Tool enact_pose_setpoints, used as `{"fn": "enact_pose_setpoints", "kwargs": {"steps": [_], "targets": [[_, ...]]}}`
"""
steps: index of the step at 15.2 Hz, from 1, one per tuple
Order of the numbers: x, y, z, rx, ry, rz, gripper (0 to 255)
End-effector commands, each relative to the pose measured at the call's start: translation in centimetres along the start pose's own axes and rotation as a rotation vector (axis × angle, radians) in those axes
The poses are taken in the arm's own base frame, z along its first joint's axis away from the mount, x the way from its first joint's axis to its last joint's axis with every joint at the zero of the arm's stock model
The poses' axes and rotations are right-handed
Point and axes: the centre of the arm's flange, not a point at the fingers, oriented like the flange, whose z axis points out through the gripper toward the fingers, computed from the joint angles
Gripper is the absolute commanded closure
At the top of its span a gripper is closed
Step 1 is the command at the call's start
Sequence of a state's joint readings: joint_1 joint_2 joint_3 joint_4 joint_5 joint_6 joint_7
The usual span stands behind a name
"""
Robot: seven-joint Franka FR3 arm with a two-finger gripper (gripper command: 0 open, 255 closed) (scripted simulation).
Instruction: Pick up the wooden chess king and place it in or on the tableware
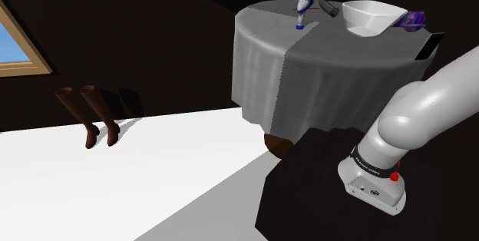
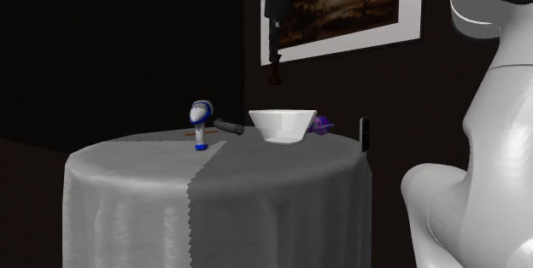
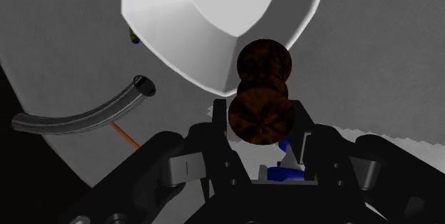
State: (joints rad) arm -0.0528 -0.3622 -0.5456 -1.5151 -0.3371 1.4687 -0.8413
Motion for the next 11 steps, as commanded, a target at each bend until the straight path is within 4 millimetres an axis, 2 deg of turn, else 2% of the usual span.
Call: {"fn": "enact_pose_setpoints", "kwargs": {"steps": [1,6,11], "targets": [[-0.9,2.7,0.2,-0.003,-0.001,-0.002,255],[-3.7,9.1,0.7,-0.003,-0.001,-0.002,255],[-3.9,8.4,3.2,-0.003,-0.001,-0.002,255]]}}
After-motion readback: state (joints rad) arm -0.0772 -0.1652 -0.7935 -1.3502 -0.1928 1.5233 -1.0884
